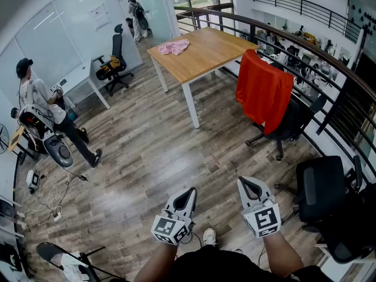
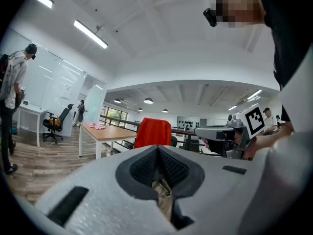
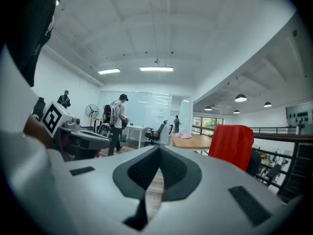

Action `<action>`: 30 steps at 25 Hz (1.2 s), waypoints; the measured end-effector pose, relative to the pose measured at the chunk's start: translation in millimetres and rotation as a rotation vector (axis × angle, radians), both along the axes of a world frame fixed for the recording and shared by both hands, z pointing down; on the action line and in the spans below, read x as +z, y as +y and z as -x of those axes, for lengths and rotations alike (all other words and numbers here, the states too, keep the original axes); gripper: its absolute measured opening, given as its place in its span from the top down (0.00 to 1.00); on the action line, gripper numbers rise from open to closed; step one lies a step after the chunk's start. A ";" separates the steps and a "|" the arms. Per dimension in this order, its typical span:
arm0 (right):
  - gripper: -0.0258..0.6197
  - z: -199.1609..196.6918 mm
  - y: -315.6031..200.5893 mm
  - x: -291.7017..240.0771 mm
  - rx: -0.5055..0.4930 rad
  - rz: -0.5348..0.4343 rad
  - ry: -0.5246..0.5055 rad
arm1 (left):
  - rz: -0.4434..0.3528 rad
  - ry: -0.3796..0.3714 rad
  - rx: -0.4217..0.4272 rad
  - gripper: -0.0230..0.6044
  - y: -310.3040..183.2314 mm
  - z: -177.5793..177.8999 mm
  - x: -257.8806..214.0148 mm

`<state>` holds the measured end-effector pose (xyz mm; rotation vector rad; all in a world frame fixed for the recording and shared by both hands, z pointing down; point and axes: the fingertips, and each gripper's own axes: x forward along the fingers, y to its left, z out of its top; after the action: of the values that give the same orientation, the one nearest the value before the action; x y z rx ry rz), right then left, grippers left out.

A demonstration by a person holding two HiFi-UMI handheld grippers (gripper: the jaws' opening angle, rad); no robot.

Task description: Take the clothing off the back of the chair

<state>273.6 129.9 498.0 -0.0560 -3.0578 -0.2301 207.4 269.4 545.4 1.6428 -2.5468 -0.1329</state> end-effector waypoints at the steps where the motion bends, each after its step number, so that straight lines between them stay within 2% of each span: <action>1: 0.96 -9.7 1.0 1.6 -0.003 0.005 0.002 | 0.001 0.000 -0.004 0.94 0.2 -10.8 -2.5; 6: 0.96 -43.0 5.1 -0.3 -0.017 0.015 -0.004 | -0.006 -0.015 -0.027 0.94 0.3 -47.2 -10.2; 10: 0.96 -55.9 6.3 -2.5 -0.019 0.012 -0.005 | -0.006 -0.023 -0.036 0.94 3.1 -57.1 -12.6; 15: 0.96 -59.4 5.6 -1.5 -0.007 0.054 0.000 | -0.011 -0.021 -0.039 0.94 6.8 -61.2 -12.7; 21: 0.96 -40.5 10.5 -3.8 -0.004 0.100 -0.016 | -0.017 -0.022 -0.037 0.94 10.7 -36.9 -14.5; 30: 0.96 19.3 21.1 -7.3 0.017 0.121 0.004 | -0.026 -0.005 -0.009 0.94 18.8 28.1 -19.6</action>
<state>254.3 151.0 490.7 -0.0370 -3.0635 -0.0430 179.3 288.2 525.7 1.6423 -2.5671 -0.1640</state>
